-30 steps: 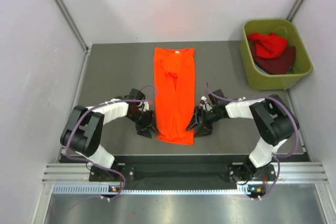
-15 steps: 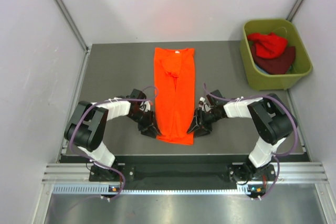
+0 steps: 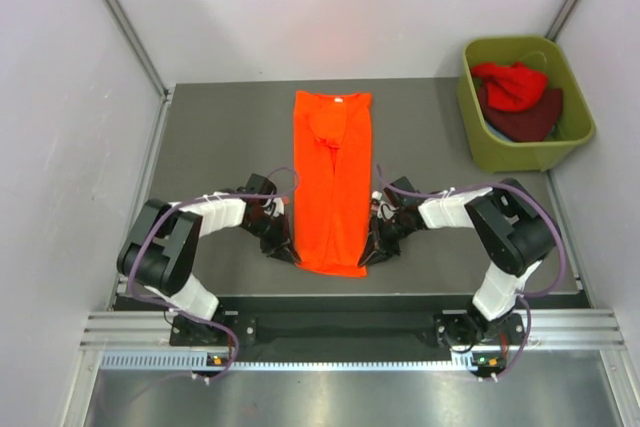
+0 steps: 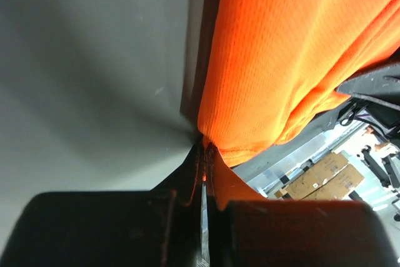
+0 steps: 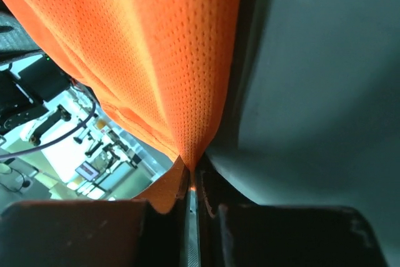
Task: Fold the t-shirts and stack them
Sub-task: Fold the tshirt
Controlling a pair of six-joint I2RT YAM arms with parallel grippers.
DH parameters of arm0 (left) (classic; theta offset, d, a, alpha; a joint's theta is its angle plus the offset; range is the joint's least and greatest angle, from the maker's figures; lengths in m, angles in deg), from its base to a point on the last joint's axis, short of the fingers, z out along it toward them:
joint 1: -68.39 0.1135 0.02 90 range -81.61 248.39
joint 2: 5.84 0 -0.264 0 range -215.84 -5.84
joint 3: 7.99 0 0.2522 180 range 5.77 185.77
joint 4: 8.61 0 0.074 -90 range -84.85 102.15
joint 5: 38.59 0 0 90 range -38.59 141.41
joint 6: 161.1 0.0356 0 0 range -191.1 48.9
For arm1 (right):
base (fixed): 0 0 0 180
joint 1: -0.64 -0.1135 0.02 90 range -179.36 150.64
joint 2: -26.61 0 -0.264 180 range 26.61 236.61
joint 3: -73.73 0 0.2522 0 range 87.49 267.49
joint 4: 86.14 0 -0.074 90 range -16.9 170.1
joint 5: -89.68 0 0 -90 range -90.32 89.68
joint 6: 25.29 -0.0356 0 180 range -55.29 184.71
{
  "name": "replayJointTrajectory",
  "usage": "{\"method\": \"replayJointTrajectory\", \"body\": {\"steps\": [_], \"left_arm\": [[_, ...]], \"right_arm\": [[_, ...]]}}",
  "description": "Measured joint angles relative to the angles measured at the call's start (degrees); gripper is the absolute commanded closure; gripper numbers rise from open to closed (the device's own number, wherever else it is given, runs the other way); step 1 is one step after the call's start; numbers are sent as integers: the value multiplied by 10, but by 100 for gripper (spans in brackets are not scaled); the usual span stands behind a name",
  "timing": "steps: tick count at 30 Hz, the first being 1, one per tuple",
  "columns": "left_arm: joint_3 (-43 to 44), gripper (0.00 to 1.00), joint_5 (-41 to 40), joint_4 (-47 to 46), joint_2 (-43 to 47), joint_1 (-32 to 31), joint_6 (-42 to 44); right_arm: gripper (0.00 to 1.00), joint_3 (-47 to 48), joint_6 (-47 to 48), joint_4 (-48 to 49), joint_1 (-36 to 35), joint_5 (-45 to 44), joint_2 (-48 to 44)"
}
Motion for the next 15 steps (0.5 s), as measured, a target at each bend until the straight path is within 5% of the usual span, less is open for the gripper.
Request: {"method": "replayJointTrajectory", "body": {"steps": [15], "left_arm": [[55,100,13,13,58,-14,36]], "right_arm": [[100,43,90,-120,28,-64,-132]]}}
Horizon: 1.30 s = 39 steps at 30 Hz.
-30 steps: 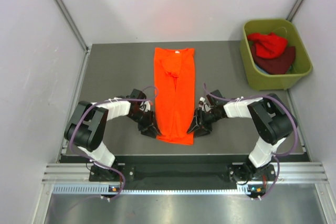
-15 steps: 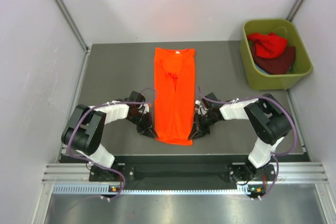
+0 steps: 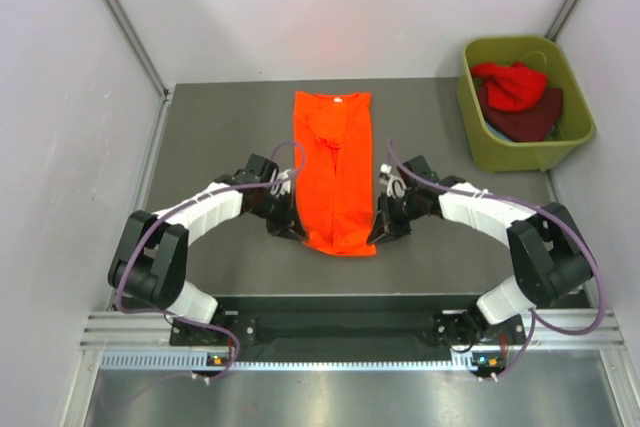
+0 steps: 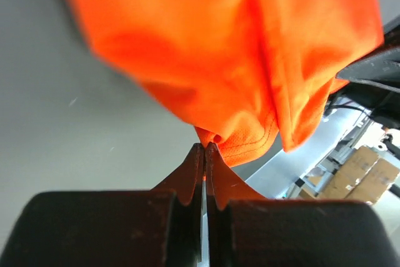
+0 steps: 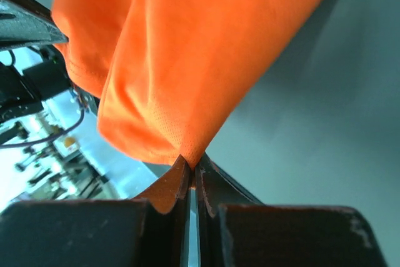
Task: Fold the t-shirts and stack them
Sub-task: Fold the tshirt
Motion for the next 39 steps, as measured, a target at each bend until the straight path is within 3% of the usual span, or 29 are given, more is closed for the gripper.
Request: {"method": "replayJointTrajectory", "body": {"steps": [12,27,39], "left_arm": [[143,100,-19,24,-6,3,59],[339,100,-49,32,-203,74,72],[438,100,-60,33,-249,76,69]], "right_arm": [[100,177,85,-35,61,-50,28],[100,313,159,-35,90,-88,175],[100,472,168,-30,106,-86,319]]}}
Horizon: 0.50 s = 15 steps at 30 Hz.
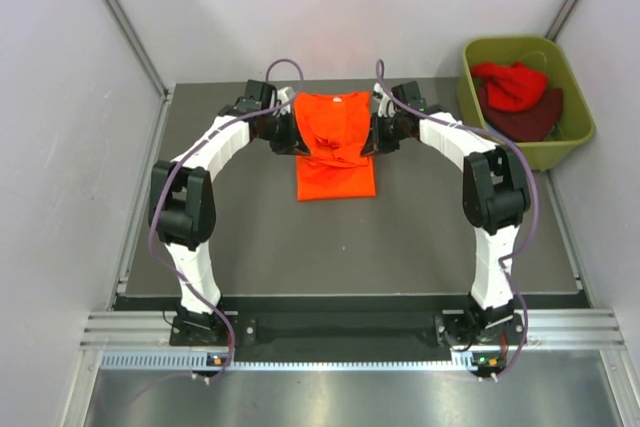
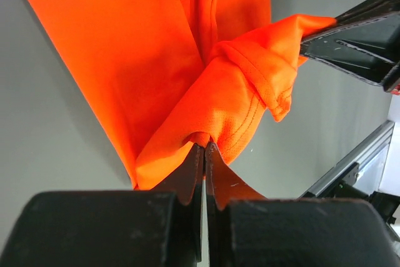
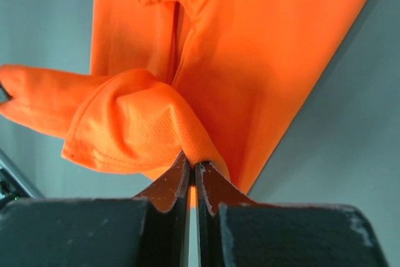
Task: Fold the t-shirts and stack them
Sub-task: Fold the tshirt
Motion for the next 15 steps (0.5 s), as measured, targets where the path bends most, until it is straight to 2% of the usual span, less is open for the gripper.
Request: {"method": "replayJointTrajectory", "body": {"steps": [15], "left_arm": [[14,100,-19,-11,-76,12,-3]], "right_arm": [[100,49,1,18,2,-3,58]]}}
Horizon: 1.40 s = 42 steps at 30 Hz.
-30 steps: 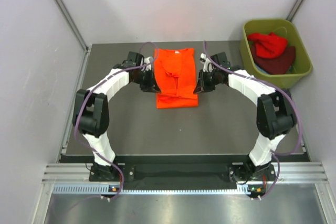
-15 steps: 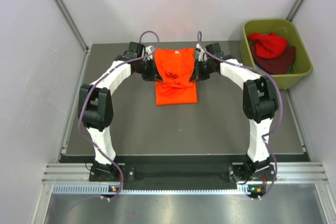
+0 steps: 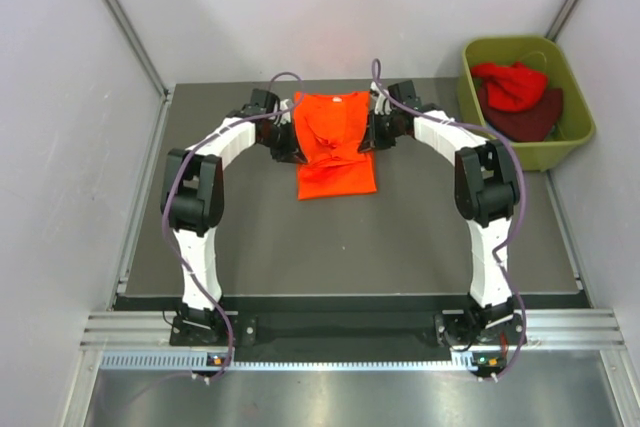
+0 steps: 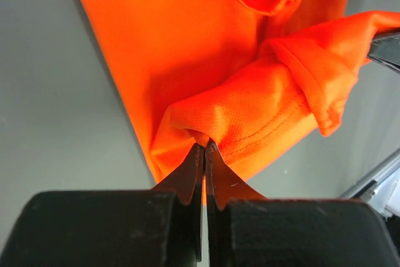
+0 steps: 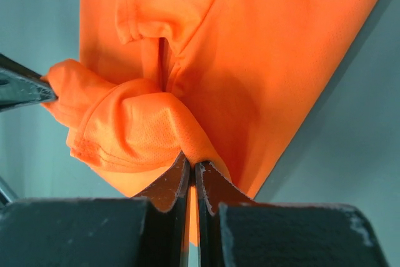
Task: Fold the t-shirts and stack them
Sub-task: Fold the tshirt
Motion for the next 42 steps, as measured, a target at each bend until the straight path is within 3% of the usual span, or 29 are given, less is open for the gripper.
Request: {"method": "replayJointTrajectory", "body": {"steps": [2,3,6,7,10,12,16,21,26,29,32,42], "left_arm": [[10,100,-6,-2,-12,0,0],[19,96,-8,-3,-18,0,0],[38,72,-14,-7,-23,0,0],[43,53,-17,-8,-24,0,-1],[62,37,-30,-8,-23,0,-2],[67,35,-38,-7,-15,0,-2],[63,35,-31,-4,23,0,-4],[-14,54,19,-21,103,0,-24],[-82,55,69,-28,108,-1,-35],[-96,50,86,-30,77,-2,-41],[-97,37,89,-29,51,-3,-45],[-105,33,84,-12,42,-1,-44]], "right_arm": [[83,7,0,2,0,-3,5],[61,8,0,4,0,-6,5],[45,8,8,5,0,-19,5],[41,8,10,5,0,-26,5],[39,8,21,3,1,-43,5],[38,8,26,1,2,-51,1],[39,6,29,-3,4,-52,-26],[41,-2,24,4,-1,-24,-82],[43,-26,10,14,-22,12,-104],[43,-42,4,11,-42,27,-94],[43,-49,2,13,-54,35,-77],[42,-172,-1,1,-28,40,-98]]}}
